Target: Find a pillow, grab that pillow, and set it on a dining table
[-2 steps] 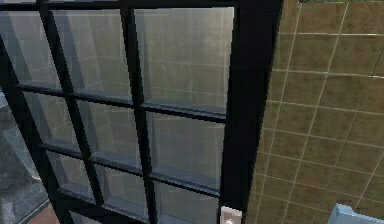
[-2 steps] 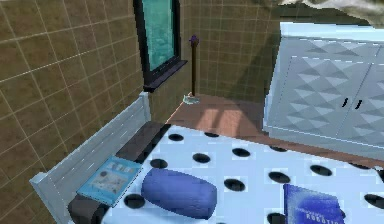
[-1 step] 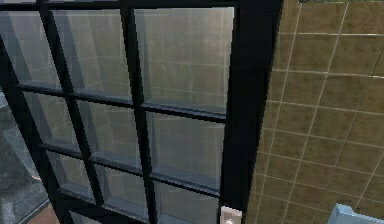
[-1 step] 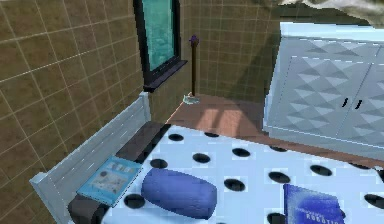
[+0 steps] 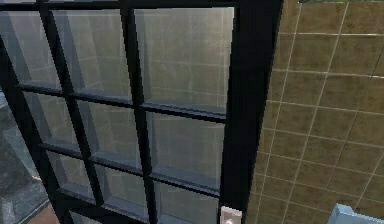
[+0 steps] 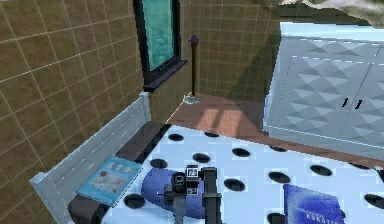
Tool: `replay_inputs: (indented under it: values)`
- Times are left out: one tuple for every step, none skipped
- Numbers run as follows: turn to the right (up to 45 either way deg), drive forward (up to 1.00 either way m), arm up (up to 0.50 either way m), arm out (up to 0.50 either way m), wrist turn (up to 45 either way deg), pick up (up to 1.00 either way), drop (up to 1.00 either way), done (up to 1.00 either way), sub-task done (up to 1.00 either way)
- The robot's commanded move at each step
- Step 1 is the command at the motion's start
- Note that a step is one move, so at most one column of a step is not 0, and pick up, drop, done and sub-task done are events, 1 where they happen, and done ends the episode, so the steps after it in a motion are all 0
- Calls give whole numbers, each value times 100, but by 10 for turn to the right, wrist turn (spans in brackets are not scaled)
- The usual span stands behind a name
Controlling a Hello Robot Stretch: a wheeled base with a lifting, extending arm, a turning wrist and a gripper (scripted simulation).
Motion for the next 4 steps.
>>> replay_inputs:
  values:
    - [0, 0, 0, 0, 450, 0, 0, 0, 0]
    - [0, 0, 0, 0, 450, 0, 0, 0, 0]
    - [0, 0, 0, 0, 450, 0, 0, 0, 0]
    - [0, 0, 0, 0, 450, 0, 0, 0, 0]
